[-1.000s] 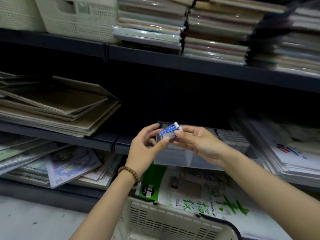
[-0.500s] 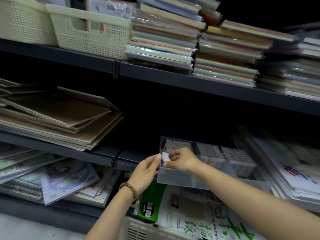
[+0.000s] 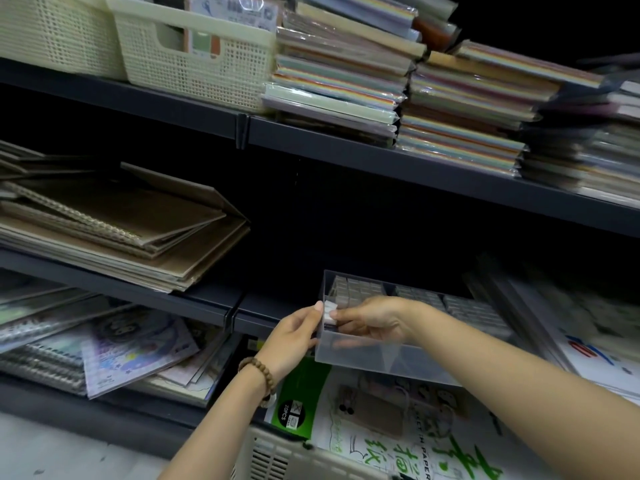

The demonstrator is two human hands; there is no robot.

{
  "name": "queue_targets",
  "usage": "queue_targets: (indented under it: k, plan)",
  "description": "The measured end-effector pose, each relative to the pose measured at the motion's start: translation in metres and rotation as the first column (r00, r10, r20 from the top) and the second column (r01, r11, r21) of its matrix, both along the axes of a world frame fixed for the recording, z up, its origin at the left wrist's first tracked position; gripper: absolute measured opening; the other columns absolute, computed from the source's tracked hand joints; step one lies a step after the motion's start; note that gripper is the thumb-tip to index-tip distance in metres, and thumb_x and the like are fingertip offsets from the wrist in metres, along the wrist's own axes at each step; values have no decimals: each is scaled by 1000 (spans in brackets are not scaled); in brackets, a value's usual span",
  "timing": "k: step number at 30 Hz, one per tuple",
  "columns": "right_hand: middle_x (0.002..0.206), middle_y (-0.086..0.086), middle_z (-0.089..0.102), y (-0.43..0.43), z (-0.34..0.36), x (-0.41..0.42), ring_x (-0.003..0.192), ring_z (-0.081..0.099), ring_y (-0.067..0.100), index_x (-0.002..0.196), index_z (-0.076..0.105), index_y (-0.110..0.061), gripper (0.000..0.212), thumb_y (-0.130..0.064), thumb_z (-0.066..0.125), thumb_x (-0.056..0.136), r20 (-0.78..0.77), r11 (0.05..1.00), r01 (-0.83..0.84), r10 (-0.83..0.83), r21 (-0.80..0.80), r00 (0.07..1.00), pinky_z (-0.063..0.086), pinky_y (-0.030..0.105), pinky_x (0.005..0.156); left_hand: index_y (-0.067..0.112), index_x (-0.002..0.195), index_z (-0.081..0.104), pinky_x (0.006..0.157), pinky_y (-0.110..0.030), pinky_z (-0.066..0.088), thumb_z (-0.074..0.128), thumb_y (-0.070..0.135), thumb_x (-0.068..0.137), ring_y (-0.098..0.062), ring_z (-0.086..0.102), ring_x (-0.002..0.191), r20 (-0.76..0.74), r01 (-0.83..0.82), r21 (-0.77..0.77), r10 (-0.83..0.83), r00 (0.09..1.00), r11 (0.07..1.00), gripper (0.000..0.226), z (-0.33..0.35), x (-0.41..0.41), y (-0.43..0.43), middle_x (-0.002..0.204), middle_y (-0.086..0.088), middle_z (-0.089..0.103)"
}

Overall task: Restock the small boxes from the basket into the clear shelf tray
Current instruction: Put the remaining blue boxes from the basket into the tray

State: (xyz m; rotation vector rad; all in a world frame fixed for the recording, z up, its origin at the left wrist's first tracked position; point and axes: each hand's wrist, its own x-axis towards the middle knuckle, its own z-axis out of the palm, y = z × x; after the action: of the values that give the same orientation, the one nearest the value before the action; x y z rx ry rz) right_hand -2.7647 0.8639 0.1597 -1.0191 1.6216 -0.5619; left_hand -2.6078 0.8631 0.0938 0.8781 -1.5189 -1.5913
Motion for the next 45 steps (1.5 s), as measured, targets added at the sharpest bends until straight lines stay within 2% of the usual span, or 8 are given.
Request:
queue_targets:
  k: [5,10,17,21,27,35,39,45]
  plan:
    - [116,15,61,-7,0,2,86,64,13,127,53,1,38,-11,58,91,132,998,44,-51,50,990,57,17,62,19,134,46,106,-35,40,48,58,72,-9,51,120,58,-31,-23,32,998,999,74,-1,0,1,131,4,55]
    - [117,15,64,-1,-1,3,78,66,8,103,63,-3,19,-16,60,91,41,1000,14,-14,-19,999,56,13,62,20,138,42,101,-18,40,56,38,86,2,49,118,105,12,-109,0,995,994,56,-6,1,1,133,9,52]
    - [122,8,63,51,15,-19,102,64,12,126,55,-13,38,-26,60,91,-220,908,-148,63,-392,973,53,15,83,19,136,43,101,-36,45,59,50,75,-9,52,118,177,-74,-161,103,979,984,70,-7,12,17,135,5,50]
    - [104,-6,71,108,3,-46,92,68,5,109,63,-24,20,-23,61,89,-54,838,-30,0,-545,999,54,15,77,31,136,36,91,-20,47,54,66,64,0,50,114,405,-3,-299,130,905,954,83,-19,32,43,129,20,43]
    - [97,9,69,152,-144,-71,80,67,16,108,64,-7,20,-10,63,88,7,997,59,-59,-54,998,53,22,72,27,139,34,97,-22,42,59,54,80,-5,47,117,708,232,-90,-102,699,968,69,-104,28,80,136,10,43]
    - [84,8,60,232,-341,-84,64,55,11,97,64,-8,15,-18,67,86,-161,897,220,-169,383,972,44,20,56,5,136,39,98,-23,36,57,32,91,-22,44,127,798,111,327,-337,499,938,56,-267,25,143,141,-9,42]
    - [95,6,65,252,-373,-63,78,60,12,109,66,-2,32,-20,70,84,-107,895,154,-120,419,987,47,23,71,-4,123,51,85,-23,49,56,16,92,-21,54,106,748,35,476,-425,510,879,37,-310,24,176,107,-10,59]
    - [120,15,63,253,-404,-17,111,61,25,119,60,-1,43,-14,73,81,2,907,52,-58,417,998,47,27,92,-2,121,52,94,-34,39,52,22,93,-33,49,117,818,22,451,-423,389,892,37,-329,31,168,126,-18,51]
